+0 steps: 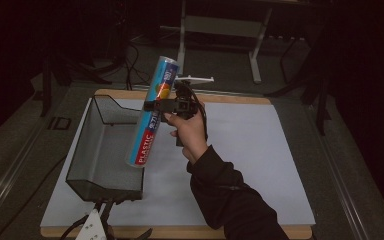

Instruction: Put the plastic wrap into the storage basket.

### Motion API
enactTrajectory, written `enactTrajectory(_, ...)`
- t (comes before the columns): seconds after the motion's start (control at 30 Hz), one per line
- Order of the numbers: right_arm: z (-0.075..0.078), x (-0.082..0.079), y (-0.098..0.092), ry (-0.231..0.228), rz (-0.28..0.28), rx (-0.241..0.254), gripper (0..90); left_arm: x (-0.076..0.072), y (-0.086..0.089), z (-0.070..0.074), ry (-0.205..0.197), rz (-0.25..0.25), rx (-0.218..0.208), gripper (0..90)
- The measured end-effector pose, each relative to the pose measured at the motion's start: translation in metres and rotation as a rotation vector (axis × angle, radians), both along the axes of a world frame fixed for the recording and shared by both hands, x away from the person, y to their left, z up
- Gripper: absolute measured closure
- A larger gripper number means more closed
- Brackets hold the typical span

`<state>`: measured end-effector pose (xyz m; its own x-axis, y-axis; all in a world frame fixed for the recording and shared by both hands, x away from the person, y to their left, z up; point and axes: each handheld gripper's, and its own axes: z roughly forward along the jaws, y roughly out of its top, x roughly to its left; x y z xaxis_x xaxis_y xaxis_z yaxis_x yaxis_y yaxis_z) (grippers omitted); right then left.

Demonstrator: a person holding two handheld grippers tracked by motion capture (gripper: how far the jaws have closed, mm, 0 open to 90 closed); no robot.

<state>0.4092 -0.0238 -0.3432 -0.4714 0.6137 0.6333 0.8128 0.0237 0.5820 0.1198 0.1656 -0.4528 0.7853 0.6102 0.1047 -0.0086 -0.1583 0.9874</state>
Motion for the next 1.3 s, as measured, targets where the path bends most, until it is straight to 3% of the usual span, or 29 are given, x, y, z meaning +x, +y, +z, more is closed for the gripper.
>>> enactTrajectory(0.4,-0.016,-0.001,0.042,0.044,0.122,-0.124,32.0,-0.003,0.002,0.000,-0.001,0.010,0.004,4.8)
enactTrajectory(0.8,-0.042,-0.008,0.070,0.078,0.207,-0.269,32.0,-0.004,0.003,-0.001,0.000,0.012,0.006,4.8)
enactTrajectory(0.9,-0.050,-0.010,0.077,0.092,0.211,-0.302,32.0,-0.004,0.003,-0.001,-0.002,0.011,0.008,4.8)
enactTrajectory(1.1,-0.054,-0.009,0.088,0.097,0.198,-0.315,32.0,-0.004,0.003,-0.001,-0.001,0.009,0.009,4.8)
enactTrajectory(1.23,-0.055,-0.009,0.097,0.089,0.170,-0.332,32.0,-0.004,0.003,-0.001,-0.002,0.008,0.011,4.8)
enactTrajectory(1.3,-0.062,-0.007,0.106,0.085,0.129,-0.338,31.9,-0.004,0.004,-0.001,-0.004,0.008,0.012,4.8)
